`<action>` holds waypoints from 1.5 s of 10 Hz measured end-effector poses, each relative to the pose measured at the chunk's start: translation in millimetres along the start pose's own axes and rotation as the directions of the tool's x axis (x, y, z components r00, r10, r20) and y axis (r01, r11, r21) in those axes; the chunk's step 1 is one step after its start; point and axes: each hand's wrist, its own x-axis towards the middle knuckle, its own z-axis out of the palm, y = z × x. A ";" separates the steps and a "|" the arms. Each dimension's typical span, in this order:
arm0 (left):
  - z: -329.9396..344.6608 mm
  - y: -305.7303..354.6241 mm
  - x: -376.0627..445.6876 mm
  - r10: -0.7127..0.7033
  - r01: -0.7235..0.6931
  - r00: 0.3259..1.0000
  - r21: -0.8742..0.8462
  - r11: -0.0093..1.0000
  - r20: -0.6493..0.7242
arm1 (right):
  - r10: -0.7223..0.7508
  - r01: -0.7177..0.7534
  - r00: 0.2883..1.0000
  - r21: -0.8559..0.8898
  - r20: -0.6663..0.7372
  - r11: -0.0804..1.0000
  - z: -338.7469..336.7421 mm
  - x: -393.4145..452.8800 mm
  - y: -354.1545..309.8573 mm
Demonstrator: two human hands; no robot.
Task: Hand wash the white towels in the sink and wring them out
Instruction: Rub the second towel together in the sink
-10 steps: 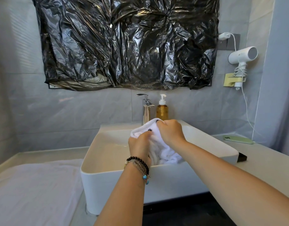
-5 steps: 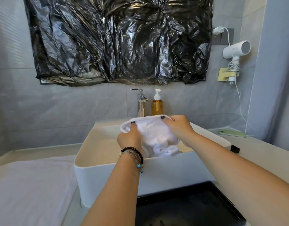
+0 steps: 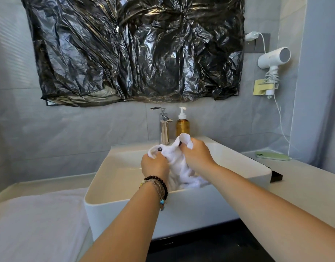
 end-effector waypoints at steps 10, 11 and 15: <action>13.2 36.0 93.5 -0.006 0.072 0.919 -0.154 0.985 0.393 | -0.176 0.180 0.972 0.010 -0.156 0.984 61.0 94.0 -39.7; 12.6 29.1 102.7 0.030 0.060 0.913 -0.207 0.976 0.406 | -0.170 0.189 0.969 0.092 -0.178 0.978 67.7 88.6 -39.5; 20.1 38.3 94.3 0.044 -0.002 0.946 -0.130 0.992 0.322 | -0.284 0.289 0.957 0.077 -0.066 0.954 60.9 87.4 -28.6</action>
